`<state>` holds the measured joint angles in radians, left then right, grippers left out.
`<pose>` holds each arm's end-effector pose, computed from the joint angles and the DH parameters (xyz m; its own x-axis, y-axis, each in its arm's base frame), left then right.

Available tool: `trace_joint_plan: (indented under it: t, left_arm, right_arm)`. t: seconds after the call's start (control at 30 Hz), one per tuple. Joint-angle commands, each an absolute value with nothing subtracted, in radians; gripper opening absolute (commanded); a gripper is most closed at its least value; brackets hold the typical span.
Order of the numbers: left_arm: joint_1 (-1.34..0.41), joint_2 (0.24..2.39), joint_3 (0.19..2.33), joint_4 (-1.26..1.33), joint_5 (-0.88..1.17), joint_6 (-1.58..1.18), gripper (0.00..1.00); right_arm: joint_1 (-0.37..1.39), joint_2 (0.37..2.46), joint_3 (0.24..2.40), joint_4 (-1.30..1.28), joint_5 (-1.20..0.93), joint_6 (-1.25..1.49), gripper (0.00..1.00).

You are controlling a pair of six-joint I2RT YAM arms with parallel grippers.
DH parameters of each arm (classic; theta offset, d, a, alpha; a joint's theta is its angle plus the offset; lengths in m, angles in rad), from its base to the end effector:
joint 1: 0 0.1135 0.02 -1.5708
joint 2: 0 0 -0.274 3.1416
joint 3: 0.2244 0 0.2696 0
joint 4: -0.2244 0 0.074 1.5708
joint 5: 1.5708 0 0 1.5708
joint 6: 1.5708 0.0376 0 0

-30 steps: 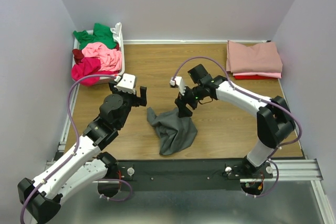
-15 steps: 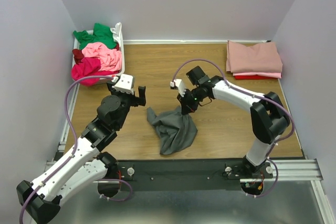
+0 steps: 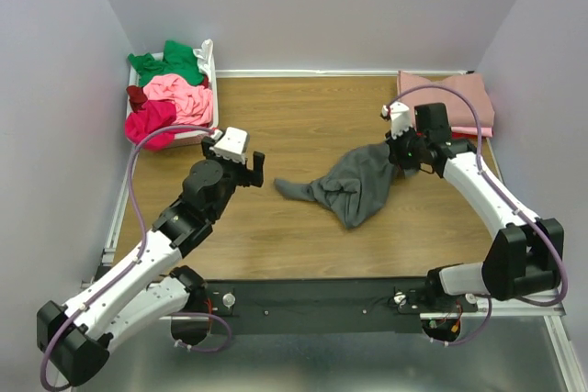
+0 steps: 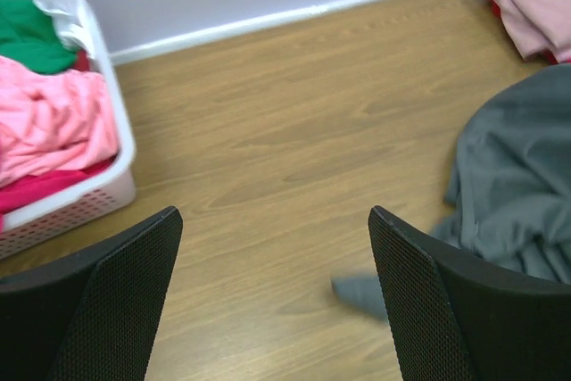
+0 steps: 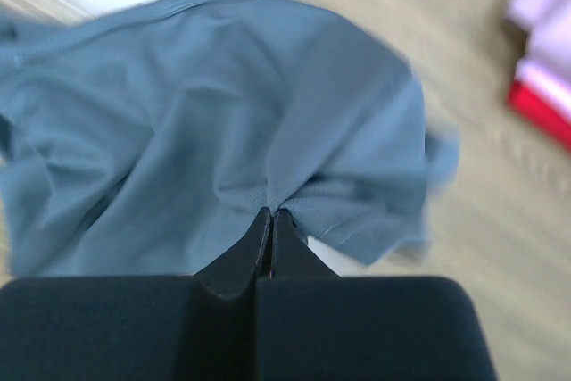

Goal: Fold and stack the t-shirts
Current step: Flatten the tshirt out

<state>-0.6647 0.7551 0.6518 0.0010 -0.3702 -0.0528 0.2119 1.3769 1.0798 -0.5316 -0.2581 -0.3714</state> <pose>0.1631 -0.1105 0.3227 -0.0957 0.0125 -0.9953 0.2871 0.9578 -0.0156 0.3017 0.0747 0.2814 -0.5364 -0.4743 -0.6980 -0.6081 0.7907 -0.0700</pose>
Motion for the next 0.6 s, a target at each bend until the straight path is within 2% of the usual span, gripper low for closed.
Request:
trace_joint_plan:
  t: [0.0, 0.23, 0.57]
  left_arm:
    - [-0.65, 0.825, 0.67, 0.008, -0.217, -0.087, 0.91]
    - [-0.646, 1.043, 0.729, 0.055, 0.196, -0.156, 0.85]
    - [-0.658, 1.547, 0.986, 0.08, 0.403, -0.117, 0.84]
  right_arm:
    - [0.167, 1.358, 0.98, -0.459, -0.138, -0.333, 0.0]
    - [0.109, 1.356, 0.937, -0.423, -0.207, -0.319, 0.0]
    - [0.081, 1.302, 0.876, -0.396, -0.262, -0.318, 0.0]
